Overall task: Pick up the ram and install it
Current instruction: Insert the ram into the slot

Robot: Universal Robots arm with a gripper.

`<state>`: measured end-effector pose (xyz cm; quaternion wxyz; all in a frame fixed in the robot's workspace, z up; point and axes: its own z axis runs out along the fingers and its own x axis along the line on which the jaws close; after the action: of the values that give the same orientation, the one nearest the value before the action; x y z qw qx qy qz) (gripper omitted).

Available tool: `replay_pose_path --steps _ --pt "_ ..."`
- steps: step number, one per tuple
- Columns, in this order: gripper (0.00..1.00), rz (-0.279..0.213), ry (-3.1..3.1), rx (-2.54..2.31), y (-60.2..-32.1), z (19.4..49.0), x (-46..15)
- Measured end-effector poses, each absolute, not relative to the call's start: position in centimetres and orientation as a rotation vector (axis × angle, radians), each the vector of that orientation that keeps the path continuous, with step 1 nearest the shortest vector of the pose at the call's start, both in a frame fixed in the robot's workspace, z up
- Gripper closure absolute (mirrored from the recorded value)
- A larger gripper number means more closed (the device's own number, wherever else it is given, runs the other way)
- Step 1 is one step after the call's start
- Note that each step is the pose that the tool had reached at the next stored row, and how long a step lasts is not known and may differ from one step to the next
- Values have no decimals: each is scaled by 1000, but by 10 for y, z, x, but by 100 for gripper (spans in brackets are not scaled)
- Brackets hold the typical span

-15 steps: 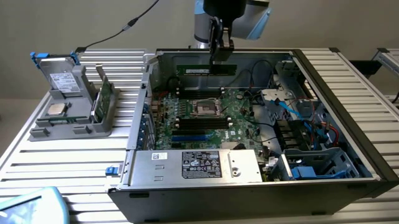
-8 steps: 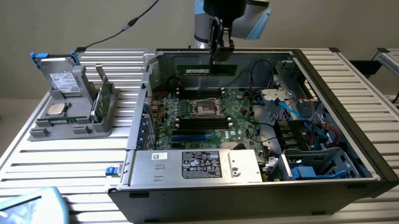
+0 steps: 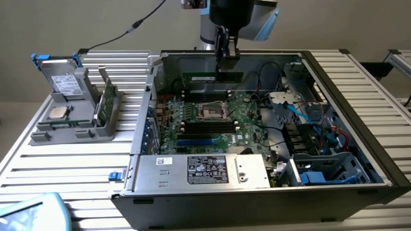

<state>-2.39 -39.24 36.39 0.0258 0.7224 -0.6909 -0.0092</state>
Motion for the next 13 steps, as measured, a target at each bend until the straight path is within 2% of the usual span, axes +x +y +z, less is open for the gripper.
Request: replay_pose_path --steps 13 --pt "86 -28 -2129 2238 -392 340 -20"
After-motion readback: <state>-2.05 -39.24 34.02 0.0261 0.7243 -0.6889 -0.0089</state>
